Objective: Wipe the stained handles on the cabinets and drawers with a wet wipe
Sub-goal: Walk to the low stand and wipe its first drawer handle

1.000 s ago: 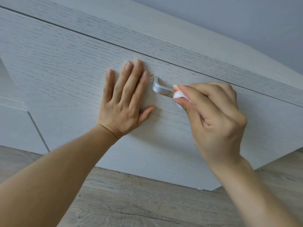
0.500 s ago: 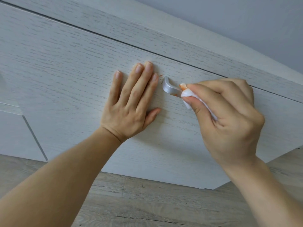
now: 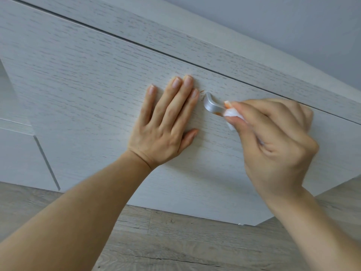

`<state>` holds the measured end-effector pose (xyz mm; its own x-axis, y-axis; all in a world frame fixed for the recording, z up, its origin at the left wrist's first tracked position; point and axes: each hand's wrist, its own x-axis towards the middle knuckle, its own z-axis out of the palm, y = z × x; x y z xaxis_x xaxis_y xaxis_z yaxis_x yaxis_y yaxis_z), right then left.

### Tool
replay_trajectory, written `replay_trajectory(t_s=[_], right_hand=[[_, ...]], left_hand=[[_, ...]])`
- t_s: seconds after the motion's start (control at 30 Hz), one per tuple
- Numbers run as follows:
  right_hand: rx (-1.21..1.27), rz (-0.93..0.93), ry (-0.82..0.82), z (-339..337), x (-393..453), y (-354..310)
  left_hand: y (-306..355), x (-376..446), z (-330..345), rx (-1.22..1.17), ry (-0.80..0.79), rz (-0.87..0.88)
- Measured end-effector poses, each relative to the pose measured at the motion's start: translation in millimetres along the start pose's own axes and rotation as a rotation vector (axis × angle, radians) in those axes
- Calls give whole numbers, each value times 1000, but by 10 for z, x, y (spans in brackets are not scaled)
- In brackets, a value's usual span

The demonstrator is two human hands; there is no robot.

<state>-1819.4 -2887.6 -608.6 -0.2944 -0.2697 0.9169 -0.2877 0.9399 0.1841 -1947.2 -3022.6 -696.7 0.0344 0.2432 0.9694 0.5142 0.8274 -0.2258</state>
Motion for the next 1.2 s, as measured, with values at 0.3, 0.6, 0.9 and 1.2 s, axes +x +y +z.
replay_trajectory(t_s=[0.3, 0.6, 0.9, 1.2], right_hand=[[11, 121, 52, -120, -118, 52], [-18, -11, -7, 5, -10, -19], [-14, 45, -13, 32, -6, -105], [37, 226, 60, -19, 45, -172]], left_hand=[[3, -4, -2, -14, 6, 11], [-27, -1, -3, -14, 16, 22], [-178, -32, -58, -32, -3, 125], [-214, -86, -49, 15, -8, 175]])
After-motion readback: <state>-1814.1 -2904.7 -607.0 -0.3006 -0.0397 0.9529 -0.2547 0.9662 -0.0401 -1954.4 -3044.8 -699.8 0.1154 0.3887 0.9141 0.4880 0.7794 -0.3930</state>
